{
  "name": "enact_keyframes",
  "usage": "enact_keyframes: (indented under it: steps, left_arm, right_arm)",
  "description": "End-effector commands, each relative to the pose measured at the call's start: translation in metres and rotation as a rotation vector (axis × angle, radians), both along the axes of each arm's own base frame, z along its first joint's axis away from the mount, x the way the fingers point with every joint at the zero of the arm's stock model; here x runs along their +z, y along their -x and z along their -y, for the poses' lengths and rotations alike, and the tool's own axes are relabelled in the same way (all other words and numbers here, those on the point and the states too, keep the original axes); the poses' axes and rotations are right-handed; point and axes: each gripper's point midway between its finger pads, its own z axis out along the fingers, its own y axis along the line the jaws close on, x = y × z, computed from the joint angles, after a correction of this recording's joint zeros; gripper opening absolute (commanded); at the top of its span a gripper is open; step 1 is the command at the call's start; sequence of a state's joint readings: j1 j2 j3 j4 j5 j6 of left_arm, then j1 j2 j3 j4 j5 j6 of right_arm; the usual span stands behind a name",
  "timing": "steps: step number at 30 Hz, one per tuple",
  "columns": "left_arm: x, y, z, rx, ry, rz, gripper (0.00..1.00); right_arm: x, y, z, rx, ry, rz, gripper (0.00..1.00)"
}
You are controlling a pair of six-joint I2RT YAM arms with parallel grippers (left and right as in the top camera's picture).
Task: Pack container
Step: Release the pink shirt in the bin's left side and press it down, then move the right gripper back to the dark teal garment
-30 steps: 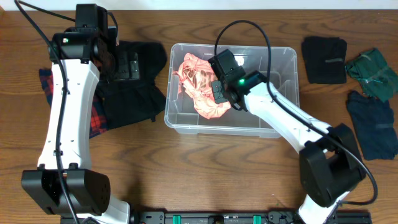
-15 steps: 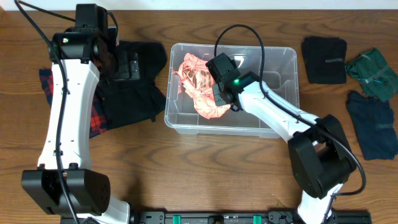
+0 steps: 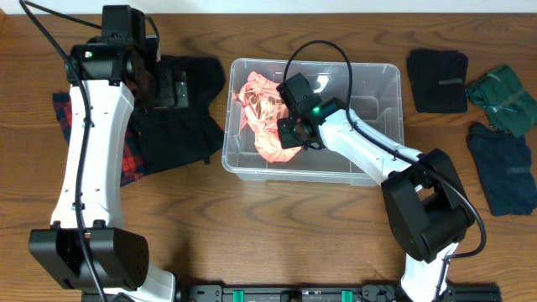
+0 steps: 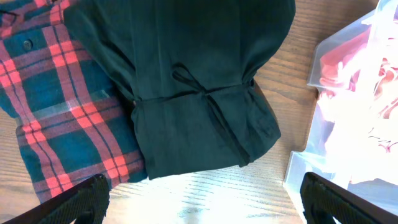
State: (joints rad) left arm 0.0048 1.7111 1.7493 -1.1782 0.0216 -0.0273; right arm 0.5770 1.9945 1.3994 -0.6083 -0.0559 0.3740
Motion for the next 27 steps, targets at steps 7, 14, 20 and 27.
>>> enact_keyframes:
  steps: [7, 14, 20, 27]
  left_arm:
    - [0.005, -0.003, -0.002, 0.017, -0.006, 0.012, 0.98]
    - [0.005, -0.003, -0.002, 0.017, -0.006, 0.012, 0.98]
    - [0.005, -0.003, -0.003, 0.017, -0.006, 0.012, 0.98]
    - [0.005, -0.003, -0.002, 0.017, -0.006, 0.012, 0.98]
  right_arm:
    - [0.007, 0.002, -0.016, 0.085, -0.119, -0.032, 0.03]
    - [0.023, -0.012, -0.002, 0.047, -0.170, -0.019, 0.30]
    - [0.097, -0.033, 0.003, 0.067, -0.277, 0.121, 0.66]
    - [0.193, -0.029, 0.028, 0.074, -0.352, 0.310, 0.88]
